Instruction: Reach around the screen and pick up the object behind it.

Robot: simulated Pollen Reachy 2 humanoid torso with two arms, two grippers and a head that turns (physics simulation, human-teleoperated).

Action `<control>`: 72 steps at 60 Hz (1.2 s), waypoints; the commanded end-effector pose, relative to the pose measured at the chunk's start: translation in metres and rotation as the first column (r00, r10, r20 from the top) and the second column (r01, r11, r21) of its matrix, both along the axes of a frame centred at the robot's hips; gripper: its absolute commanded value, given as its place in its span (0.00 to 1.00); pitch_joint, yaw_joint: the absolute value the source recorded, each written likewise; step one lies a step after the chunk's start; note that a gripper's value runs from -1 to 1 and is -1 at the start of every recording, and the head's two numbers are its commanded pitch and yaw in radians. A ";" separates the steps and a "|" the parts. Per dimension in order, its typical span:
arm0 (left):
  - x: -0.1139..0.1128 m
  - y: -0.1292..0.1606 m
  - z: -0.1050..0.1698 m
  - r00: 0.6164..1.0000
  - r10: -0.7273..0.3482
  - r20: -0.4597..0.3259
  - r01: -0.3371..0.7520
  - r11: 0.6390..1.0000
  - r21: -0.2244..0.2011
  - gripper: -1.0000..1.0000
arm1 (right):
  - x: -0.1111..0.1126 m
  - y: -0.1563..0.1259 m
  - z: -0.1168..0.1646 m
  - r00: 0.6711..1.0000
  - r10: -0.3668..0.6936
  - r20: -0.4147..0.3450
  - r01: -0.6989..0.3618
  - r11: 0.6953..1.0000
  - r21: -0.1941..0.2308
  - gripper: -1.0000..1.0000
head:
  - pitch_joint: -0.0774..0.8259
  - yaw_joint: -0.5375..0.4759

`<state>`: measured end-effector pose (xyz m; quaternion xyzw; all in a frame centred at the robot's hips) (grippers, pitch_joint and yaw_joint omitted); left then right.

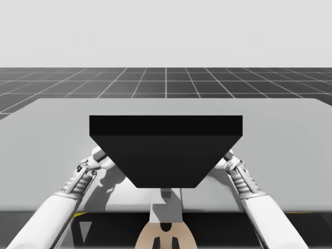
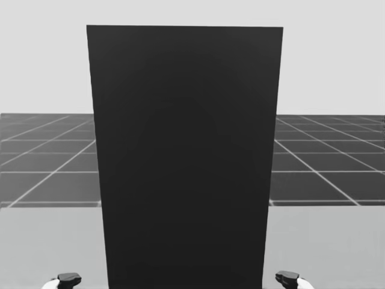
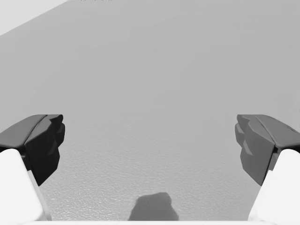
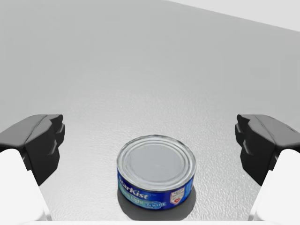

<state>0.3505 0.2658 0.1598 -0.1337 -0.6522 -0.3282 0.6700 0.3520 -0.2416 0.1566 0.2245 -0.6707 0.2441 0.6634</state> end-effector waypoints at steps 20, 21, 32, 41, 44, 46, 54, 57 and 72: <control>-0.002 -0.005 -0.001 1.000 -0.021 0.010 0.021 1.000 0.019 0.00 | 0.052 0.025 -0.054 0.998 0.032 -0.045 -0.032 0.999 0.016 0.00 | 0.21 0.49; -0.002 -0.005 -0.001 1.000 -0.021 0.010 0.021 1.000 0.020 0.00 | 0.053 0.025 -0.055 0.999 0.030 -0.041 -0.029 0.999 0.015 0.00 | 0.21 0.49; -0.002 -0.006 -0.002 1.000 -0.021 0.010 0.021 0.999 0.026 0.00 | 0.067 0.023 -0.067 0.998 -0.007 -0.065 0.007 1.000 0.009 0.00 | 0.22 0.48; -0.002 -0.006 -0.002 1.000 -0.020 0.012 0.020 0.999 0.029 0.00 | 0.068 0.028 -0.076 0.997 -0.024 -0.077 0.021 0.999 -0.029 0.07 | 0.22 0.48; -0.002 -0.006 -0.002 1.000 -0.019 0.013 0.018 0.999 0.029 0.00 | 0.067 0.029 -0.078 0.993 -0.059 -0.100 0.057 0.998 -0.025 1.00 | 0.22 0.48; -0.002 -0.006 -0.002 1.000 -0.018 0.014 0.018 0.999 0.029 0.00 | 0.067 0.029 -0.079 0.993 -0.054 -0.103 0.051 0.998 -0.028 1.00 | 0.22 0.48; -0.002 -0.005 -0.001 1.000 -0.016 0.017 0.015 0.999 0.029 0.00 | 0.064 0.029 -0.076 0.992 -0.064 -0.111 0.061 0.998 -0.027 1.00 | 0.22 0.48; -0.002 -0.005 -0.001 1.000 -0.015 0.018 0.014 0.999 0.030 0.00 | 0.062 0.023 -0.068 0.992 -0.086 -0.095 0.084 0.996 -0.026 1.00 | 0.22 0.48; -0.002 -0.003 0.000 1.000 -0.008 0.023 0.008 1.000 0.029 0.00 | 0.049 -0.051 -0.013 0.957 -0.288 0.025 0.288 0.958 0.008 1.00 | 0.22 0.48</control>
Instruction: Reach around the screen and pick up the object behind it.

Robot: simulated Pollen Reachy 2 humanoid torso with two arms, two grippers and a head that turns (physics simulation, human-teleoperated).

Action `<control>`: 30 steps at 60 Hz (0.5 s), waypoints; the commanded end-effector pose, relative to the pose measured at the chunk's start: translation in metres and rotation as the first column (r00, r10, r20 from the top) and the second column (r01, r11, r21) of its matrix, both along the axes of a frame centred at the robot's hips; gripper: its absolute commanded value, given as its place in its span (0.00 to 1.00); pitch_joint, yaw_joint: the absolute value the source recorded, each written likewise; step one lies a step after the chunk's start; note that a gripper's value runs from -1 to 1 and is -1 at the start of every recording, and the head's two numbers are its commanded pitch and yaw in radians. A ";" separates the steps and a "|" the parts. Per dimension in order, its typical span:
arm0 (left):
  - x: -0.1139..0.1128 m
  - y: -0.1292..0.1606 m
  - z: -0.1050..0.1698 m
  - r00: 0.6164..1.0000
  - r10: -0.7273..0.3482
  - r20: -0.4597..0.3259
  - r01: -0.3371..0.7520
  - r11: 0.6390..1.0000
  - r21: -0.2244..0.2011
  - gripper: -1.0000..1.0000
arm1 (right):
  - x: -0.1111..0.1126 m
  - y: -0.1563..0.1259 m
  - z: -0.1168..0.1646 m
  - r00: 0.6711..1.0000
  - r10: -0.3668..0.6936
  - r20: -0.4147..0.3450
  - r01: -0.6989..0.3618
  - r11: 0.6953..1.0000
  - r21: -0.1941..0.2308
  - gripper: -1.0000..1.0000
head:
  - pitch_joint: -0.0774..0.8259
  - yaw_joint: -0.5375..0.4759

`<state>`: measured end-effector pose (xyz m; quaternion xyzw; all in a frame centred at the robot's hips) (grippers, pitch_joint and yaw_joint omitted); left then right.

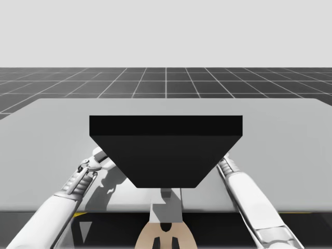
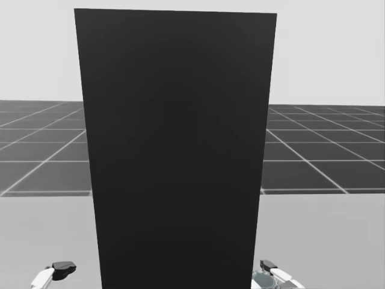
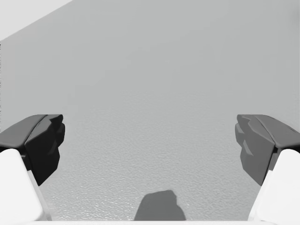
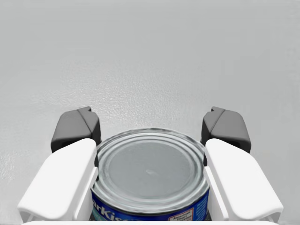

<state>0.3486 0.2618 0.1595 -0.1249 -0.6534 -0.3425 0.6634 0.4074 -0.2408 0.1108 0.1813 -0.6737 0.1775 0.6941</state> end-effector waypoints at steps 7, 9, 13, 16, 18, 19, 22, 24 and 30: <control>0.000 0.001 0.000 1.000 0.005 0.003 -0.005 1.000 0.005 0.00 | -0.018 -0.084 0.055 0.965 -0.227 0.130 0.233 0.972 -0.032 1.00 | 0.22 0.48; 0.000 0.001 0.000 1.000 0.006 0.003 -0.006 1.000 0.006 0.00 | -0.020 -0.092 0.061 0.953 -0.263 0.149 0.272 0.962 -0.039 1.00 | 0.22 0.48; 0.000 0.001 0.000 1.000 0.007 0.003 -0.007 1.000 0.007 0.00 | -0.024 -0.107 0.073 0.931 -0.327 0.163 0.335 0.942 -0.027 1.00 | 0.22 0.48; 0.000 0.001 0.000 1.000 0.008 0.002 -0.008 1.000 0.008 0.00 | -0.027 -0.114 0.079 0.917 -0.358 0.175 0.367 0.930 -0.020 1.00 | 0.22 0.48; 0.001 0.001 0.000 1.000 0.009 0.002 -0.009 1.000 0.008 0.00 | -0.028 -0.119 0.083 0.907 -0.379 0.180 0.387 0.922 -0.005 1.00 | 0.22 0.48; 0.001 0.001 0.000 1.000 0.009 0.002 -0.009 1.000 0.008 0.00 | -0.029 -0.122 0.087 0.899 -0.395 0.188 0.402 0.916 0.003 1.00 | 0.22 0.48; 0.001 0.001 0.000 1.000 0.010 0.001 -0.010 1.000 0.008 0.00 | -0.032 -0.126 0.094 0.887 -0.410 0.212 0.415 0.910 0.022 1.00 | 0.22 0.49; 0.001 0.001 0.000 1.000 0.010 0.000 -0.010 1.000 0.009 0.00 | -0.035 -0.128 0.101 0.876 -0.422 0.233 0.424 0.905 0.045 1.00 | 0.22 0.49; 0.001 0.000 -0.001 1.000 0.012 -0.002 -0.012 1.000 0.013 0.00 | -0.044 -0.131 0.123 0.822 -0.472 0.319 0.462 0.880 0.111 1.00 | 0.22 0.48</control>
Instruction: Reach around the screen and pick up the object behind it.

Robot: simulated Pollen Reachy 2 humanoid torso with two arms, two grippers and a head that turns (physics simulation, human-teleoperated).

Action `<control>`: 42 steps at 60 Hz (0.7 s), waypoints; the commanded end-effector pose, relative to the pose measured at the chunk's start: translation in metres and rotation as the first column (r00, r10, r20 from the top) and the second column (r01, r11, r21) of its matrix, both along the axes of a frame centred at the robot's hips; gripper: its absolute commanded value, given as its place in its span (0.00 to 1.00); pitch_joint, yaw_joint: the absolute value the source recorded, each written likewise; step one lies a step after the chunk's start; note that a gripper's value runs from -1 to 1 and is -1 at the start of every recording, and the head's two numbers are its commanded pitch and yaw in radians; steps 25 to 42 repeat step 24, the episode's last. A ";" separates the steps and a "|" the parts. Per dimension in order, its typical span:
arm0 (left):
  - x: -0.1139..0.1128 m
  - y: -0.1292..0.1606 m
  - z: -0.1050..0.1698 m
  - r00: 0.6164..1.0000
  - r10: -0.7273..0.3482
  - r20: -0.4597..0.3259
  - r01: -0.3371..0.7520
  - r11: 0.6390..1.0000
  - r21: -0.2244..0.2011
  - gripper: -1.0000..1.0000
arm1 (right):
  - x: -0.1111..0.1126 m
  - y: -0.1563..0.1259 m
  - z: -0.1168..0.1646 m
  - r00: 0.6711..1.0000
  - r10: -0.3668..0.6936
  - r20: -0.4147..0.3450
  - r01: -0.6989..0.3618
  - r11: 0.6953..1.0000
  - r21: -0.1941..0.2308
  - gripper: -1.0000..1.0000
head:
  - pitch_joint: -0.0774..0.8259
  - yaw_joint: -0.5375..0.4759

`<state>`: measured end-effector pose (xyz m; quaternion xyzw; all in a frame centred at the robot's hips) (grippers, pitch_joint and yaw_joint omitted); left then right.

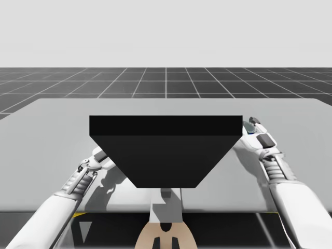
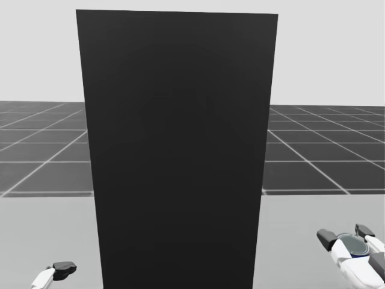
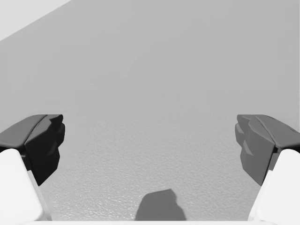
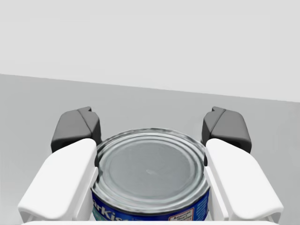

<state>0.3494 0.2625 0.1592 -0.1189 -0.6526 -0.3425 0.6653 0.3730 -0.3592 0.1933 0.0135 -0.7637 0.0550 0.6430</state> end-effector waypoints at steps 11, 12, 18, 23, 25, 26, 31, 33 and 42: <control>0.001 -0.001 -0.002 1.000 0.005 -0.006 -0.005 1.000 0.008 0.00 | -0.028 -0.015 0.080 0.933 -0.145 0.328 0.122 0.988 0.091 1.00 | 0.22 0.49; 0.001 -0.001 -0.002 1.000 0.005 -0.006 -0.005 1.000 0.008 0.00 | -0.029 -0.015 0.083 0.928 -0.149 0.341 0.124 0.988 0.095 1.00 | 0.22 0.49; 0.002 -0.001 -0.003 1.000 0.009 -0.006 -0.009 1.000 0.006 0.00 | -0.039 -0.013 0.104 0.888 -0.163 0.431 0.138 0.986 0.089 1.00 | 0.22 0.49; 0.002 -0.001 -0.003 1.000 0.010 -0.008 -0.010 1.000 0.006 0.00 | -0.042 -0.013 0.118 0.874 -0.158 0.460 0.139 0.987 0.075 1.00 | 0.22 0.49; 0.002 0.000 -0.003 1.000 0.010 -0.008 -0.010 1.000 0.006 0.00 | -0.042 -0.014 0.121 0.871 -0.159 0.465 0.141 0.987 0.075 1.00 | 0.22 0.49; 0.002 0.000 -0.003 1.000 0.010 -0.008 -0.010 1.000 0.006 0.00 | -0.042 -0.014 0.121 0.871 -0.159 0.465 0.141 0.987 0.075 1.00 | 0.22 0.49; 0.002 0.000 -0.003 1.000 0.010 -0.008 -0.010 1.000 0.006 0.00 | -0.042 -0.014 0.121 0.871 -0.159 0.465 0.141 0.987 0.075 1.00 | 0.22 0.49; 0.002 0.000 -0.003 1.000 0.010 -0.008 -0.010 1.000 0.006 0.00 | -0.042 -0.014 0.121 0.871 -0.159 0.465 0.141 0.987 0.075 1.00 | 0.22 0.49; 0.002 0.000 -0.003 1.000 0.010 -0.008 -0.010 1.000 0.006 0.00 | -0.042 -0.014 0.121 0.871 -0.159 0.465 0.141 0.987 0.075 1.00 | 0.22 0.49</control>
